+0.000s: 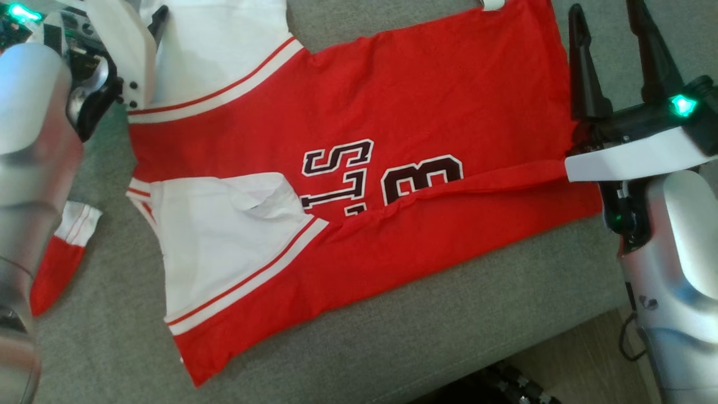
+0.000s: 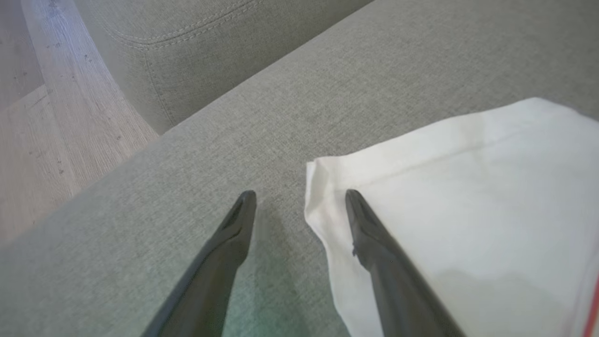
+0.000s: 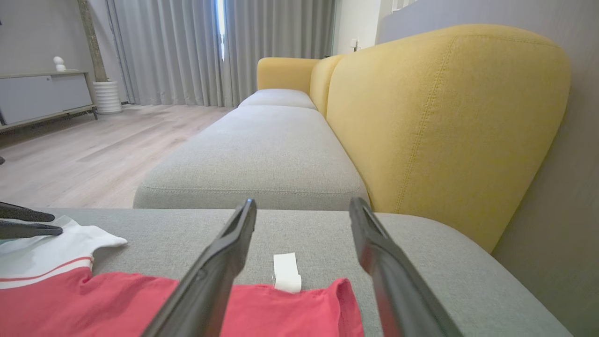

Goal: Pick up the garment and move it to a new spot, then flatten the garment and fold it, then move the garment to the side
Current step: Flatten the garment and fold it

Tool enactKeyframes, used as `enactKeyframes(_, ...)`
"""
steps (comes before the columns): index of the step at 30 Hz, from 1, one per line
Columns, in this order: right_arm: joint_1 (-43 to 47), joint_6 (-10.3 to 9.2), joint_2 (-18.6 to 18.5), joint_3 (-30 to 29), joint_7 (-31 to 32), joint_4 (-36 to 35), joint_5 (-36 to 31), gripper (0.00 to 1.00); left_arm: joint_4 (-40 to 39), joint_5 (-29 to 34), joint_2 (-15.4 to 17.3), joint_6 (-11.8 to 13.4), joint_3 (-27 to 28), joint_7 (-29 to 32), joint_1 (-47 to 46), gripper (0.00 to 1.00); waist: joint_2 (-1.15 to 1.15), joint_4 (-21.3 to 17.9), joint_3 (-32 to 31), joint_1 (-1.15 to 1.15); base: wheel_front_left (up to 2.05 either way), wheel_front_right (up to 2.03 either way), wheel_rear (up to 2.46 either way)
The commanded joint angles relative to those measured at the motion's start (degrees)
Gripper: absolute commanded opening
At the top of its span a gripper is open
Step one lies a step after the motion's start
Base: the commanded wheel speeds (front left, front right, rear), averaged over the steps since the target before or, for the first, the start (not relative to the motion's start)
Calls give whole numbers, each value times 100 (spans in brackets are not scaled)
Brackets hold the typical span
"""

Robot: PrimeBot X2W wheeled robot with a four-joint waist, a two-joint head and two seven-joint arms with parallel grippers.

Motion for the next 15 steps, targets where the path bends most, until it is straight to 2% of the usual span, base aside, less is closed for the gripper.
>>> enactKeyframes(1, -116, -4, -46, 78, -58, -143, 35, 100, -92, -55, 204, 11, 143, -10, -354, 100, 0, -31, 35, 0, 0, 0, 0)
enactKeyframes(6, -148, -4, -48, 86, -89, -111, 24, 100, 102, -198, 177, 10, 28, 69, -465, 100, 0, -101, 112, 0, 0, 0, 0)
enactKeyframes(9, -167, -4, -73, 79, -98, -82, -12, 100, 108, -532, 68, 10, 3, 235, -417, 100, 0, -117, 142, 0, 0, 0, 0)
enactKeyframes(10, -179, -4, -89, 67, -100, -62, -28, 100, 62, -654, 35, 10, -28, 295, -389, 84, 0, -111, 143, 0, 0, 0, 0)
enactKeyframes(11, -208, -4, -134, 49, -100, -1, -64, 100, -86, -863, 5, 10, -135, 357, -311, 0, 0, -76, 112, 0, 0, 0, 0)
enactKeyframes(13, -251, -4, -214, 63, -84, 61, -125, 100, -243, -1024, 7, 10, -238, 290, -244, 0, 0, -7, 54, 0, 0, 0, 0)
enactKeyframes(15, -328, -4, -505, 255, -53, 104, -565, 100, -362, -1149, 10, 10, -264, 33, -208, 0, 0, 90, -28, 0, 0, 0, 0)
